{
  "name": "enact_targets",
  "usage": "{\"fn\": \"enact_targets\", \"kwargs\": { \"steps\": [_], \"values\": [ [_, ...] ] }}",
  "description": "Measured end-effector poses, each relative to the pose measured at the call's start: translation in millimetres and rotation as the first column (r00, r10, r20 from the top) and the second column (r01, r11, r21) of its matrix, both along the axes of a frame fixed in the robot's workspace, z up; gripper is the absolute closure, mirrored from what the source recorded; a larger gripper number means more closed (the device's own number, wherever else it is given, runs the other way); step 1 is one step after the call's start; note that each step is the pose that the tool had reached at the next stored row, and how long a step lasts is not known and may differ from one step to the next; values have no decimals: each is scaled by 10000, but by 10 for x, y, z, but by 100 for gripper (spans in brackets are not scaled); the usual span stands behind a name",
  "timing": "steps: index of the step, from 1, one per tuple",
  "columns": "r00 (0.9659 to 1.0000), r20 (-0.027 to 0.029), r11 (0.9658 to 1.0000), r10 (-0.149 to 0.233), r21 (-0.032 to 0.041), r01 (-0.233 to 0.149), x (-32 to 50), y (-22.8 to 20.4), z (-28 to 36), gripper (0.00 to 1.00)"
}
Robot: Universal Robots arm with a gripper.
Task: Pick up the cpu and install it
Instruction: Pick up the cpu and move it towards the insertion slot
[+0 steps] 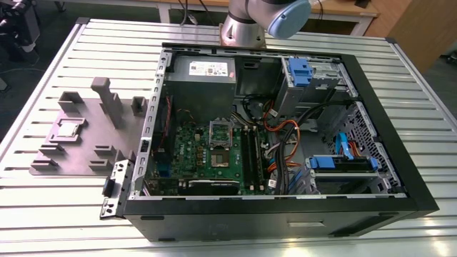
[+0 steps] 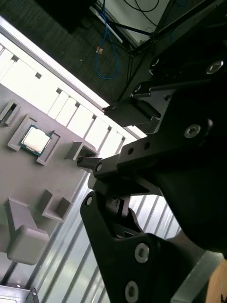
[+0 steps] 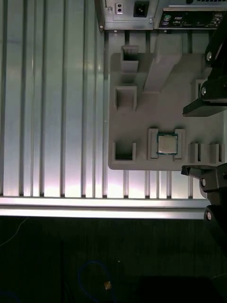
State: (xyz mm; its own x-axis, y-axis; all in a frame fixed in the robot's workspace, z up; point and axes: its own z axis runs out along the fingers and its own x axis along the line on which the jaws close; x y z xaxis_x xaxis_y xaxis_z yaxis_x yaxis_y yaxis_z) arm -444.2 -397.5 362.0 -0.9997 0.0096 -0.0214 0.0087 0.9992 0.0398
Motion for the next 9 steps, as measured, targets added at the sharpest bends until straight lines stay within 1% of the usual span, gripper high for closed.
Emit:
{"fn": "enact_targets", "kwargs": {
  "steps": [4,9],
  "values": [
    [10000,0,10000,0,0,0,0,0,-14,47],
    [10000,0,10000,2,0,-2,0,0,-60,47]
  ]
}}
